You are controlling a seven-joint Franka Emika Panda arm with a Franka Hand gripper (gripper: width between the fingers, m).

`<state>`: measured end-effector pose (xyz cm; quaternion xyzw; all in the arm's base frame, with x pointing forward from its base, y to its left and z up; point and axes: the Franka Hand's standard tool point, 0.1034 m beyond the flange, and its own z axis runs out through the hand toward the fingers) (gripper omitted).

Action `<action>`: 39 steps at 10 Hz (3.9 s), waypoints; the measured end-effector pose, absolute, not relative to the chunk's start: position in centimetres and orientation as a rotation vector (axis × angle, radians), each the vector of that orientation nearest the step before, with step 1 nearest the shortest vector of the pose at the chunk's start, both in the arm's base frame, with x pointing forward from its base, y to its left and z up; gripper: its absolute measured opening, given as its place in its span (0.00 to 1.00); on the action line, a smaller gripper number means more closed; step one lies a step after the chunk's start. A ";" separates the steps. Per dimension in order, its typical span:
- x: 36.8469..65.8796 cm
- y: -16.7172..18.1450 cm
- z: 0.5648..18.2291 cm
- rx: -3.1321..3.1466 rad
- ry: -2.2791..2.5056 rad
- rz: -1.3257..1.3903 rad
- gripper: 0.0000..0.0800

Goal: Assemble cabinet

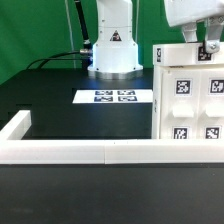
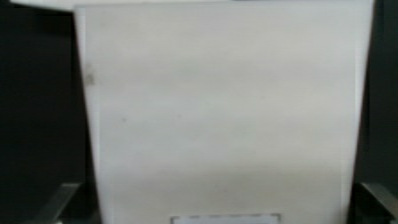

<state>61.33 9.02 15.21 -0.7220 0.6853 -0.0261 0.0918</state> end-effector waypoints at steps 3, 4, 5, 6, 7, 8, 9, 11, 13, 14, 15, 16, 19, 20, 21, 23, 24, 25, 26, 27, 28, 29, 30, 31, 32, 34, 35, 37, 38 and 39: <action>61.3 9.1 15.1 -1.824 2.284 0.011 0.70; 61.4 9.2 15.1 -1.735 2.348 0.018 0.70; 61.5 9.2 15.1 -1.672 2.382 0.030 0.70; 61.5 9.3 15.1 -1.621 2.411 0.043 0.70; 61.5 9.4 15.1 -1.625 2.405 0.048 0.70; 61.5 9.5 15.1 -1.651 2.387 0.045 0.94; 61.5 9.6 15.1 -1.659 2.379 0.044 0.94; 61.7 9.9 16.8 -1.653 2.328 0.050 1.00; 62.0 10.0 18.4 -1.641 2.289 0.051 1.00; 62.1 10.1 18.6 -1.649 2.271 0.045 1.00; 62.0 10.1 18.3 -1.699 2.240 0.039 1.00; 61.9 10.3 18.1 -1.733 2.228 0.047 1.00; 62.4 11.4 18.1 -2.248 1.836 0.017 1.00; 62.5 11.7 18.0 -2.343 1.723 0.009 1.00; 62.3 11.9 18.0 -2.491 1.552 -0.001 1.00; 62.0 12.4 18.1 -2.711 1.215 0.007 1.00; 62.0 12.4 18.1 -2.735 1.156 0.000 1.00; 62.0 12.3 18.1 -2.787 1.026 -0.012 1.00; 62.0 12.3 18.1 -2.816 0.941 -0.020 1.00; 62.0 12.3 18.1 -2.839 0.874 -0.026 1.00; 62.0 12.3 18.1 -2.892 0.716 -0.041 1.00; 61.9 12.2 18.1 -2.980 0.477 -0.070 1.00; 61.9 12.2 18.0 -3.033 0.234 -0.090 1.00; 61.9 12.1 18.0 -3.056 0.028 -0.101 1.00; 61.9 12.1 18.0 -3.059 -0.136 -0.108 1.00; 61.8 12.4 18.0 -3.050 -0.396 -0.116 1.00; 61.9 12.1 18.0 -3.020 -0.609 -0.121 1.00; 61.9 11.1 17.8 -2.956 -0.893 -0.115 1.00; 62.0 10.5 17.7 -2.911 -1.065 -0.115 1.00; 62.1 10.2 17.7 -2.883 -1.165 -0.118 1.00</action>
Offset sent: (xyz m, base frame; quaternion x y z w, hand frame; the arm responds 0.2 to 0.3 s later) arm -0.0058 -0.0021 -0.0135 -0.0260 0.0330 0.2425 0.9692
